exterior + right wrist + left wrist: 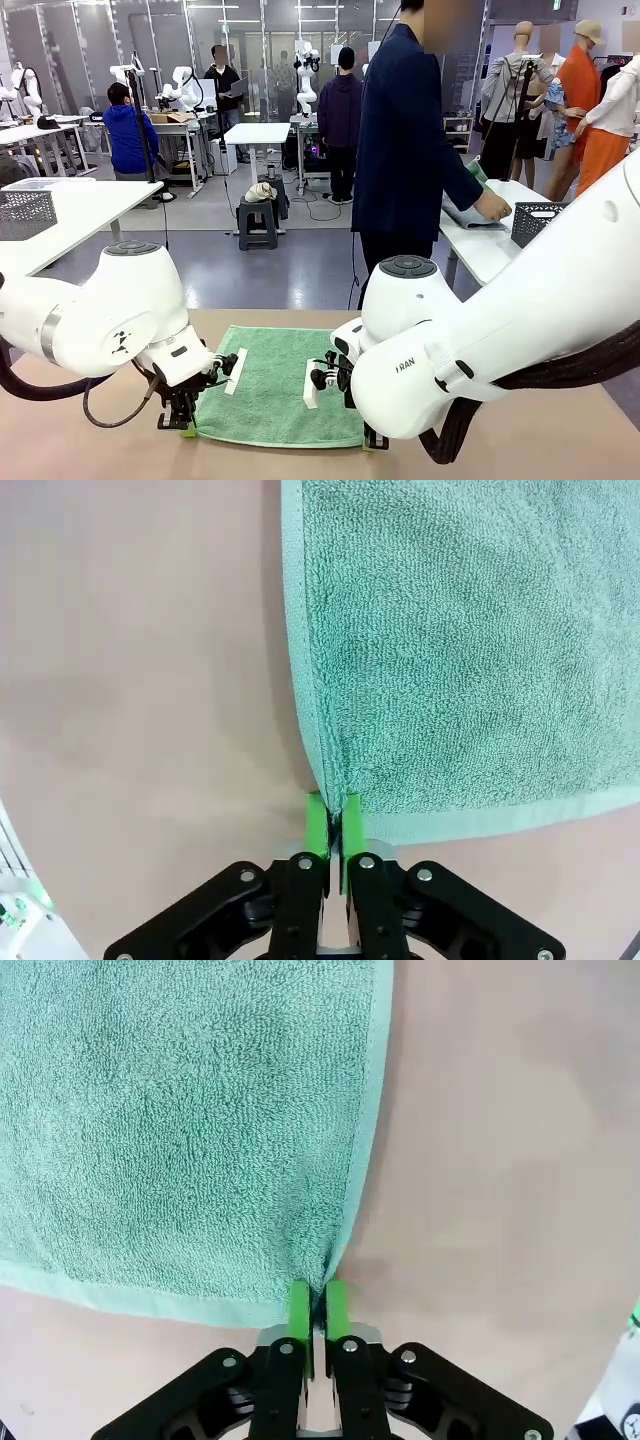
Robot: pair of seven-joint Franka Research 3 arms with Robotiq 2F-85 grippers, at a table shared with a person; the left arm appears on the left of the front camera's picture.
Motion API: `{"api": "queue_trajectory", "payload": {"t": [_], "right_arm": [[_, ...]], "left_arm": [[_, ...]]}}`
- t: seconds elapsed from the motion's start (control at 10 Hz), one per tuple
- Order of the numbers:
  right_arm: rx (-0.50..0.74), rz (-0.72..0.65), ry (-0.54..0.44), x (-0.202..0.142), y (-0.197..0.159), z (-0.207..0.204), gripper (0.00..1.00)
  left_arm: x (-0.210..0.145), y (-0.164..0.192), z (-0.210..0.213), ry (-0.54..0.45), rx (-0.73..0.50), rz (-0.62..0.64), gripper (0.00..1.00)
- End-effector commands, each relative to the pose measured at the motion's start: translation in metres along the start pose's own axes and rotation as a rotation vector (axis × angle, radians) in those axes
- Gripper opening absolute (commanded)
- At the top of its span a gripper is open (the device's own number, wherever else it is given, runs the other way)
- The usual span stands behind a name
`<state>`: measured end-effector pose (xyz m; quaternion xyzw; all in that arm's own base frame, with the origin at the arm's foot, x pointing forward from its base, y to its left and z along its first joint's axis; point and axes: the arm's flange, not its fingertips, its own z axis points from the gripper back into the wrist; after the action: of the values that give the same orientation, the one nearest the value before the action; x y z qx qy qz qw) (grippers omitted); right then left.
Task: Fold the towels and place them in the basket.
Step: When a person lays out a Towel with hook on the table, fold it in half twice.
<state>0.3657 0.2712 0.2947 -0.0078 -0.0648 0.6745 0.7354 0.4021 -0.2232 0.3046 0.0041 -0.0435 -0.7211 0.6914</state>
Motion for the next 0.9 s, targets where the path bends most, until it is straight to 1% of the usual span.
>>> {"api": "queue_trajectory", "payload": {"t": [0.0, 0.2, 0.5, 0.8], "right_arm": [[0.039, 0.008, -0.034, 0.001, 0.003, -0.004, 0.07], [0.018, 0.044, -0.034, 0.006, -0.002, 0.011, 0.07], [-0.03, 0.067, -0.046, 0.011, -0.012, 0.038, 0.07], [-0.056, 0.069, -0.055, 0.013, -0.019, 0.047, 0.07]], "left_arm": [[0.0, 0.0, 0.0, 0.0, 0.0, 0.0, 0.07], [0.0, 0.003, 0.026, 0.001, 0.038, 0.009, 0.07], [-0.004, 0.007, 0.055, -0.038, 0.079, 0.03, 0.07], [-0.006, 0.013, 0.062, -0.069, 0.079, 0.038, 0.07]]}}
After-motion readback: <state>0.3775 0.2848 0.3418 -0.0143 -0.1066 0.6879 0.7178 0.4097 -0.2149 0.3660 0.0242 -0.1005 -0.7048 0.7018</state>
